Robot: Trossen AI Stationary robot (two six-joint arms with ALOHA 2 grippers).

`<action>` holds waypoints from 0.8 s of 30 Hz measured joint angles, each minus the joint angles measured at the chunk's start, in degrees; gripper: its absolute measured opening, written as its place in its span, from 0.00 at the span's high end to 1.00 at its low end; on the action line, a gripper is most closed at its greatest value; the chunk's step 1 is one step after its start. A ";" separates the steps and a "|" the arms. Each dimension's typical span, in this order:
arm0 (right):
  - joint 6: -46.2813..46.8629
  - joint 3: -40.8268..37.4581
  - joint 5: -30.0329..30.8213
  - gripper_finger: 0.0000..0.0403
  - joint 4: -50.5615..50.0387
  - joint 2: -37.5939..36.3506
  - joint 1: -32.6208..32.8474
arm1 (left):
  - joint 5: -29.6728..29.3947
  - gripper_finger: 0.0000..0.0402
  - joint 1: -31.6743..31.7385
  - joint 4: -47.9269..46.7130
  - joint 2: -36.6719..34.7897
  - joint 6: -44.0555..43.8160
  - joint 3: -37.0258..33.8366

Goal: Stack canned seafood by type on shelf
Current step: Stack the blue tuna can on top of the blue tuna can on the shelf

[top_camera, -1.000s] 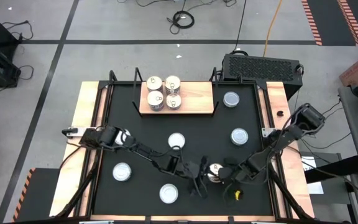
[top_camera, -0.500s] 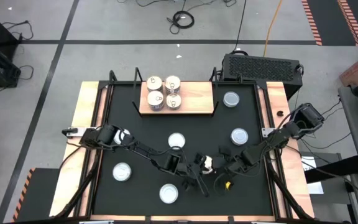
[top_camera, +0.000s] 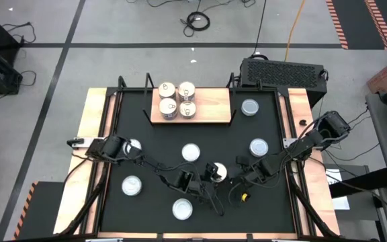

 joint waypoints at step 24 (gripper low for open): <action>11.25 0.00 16.78 1.00 -2.70 -1.84 11.19 | 1.11 0.55 -1.65 -3.50 -2.11 -4.94 -2.16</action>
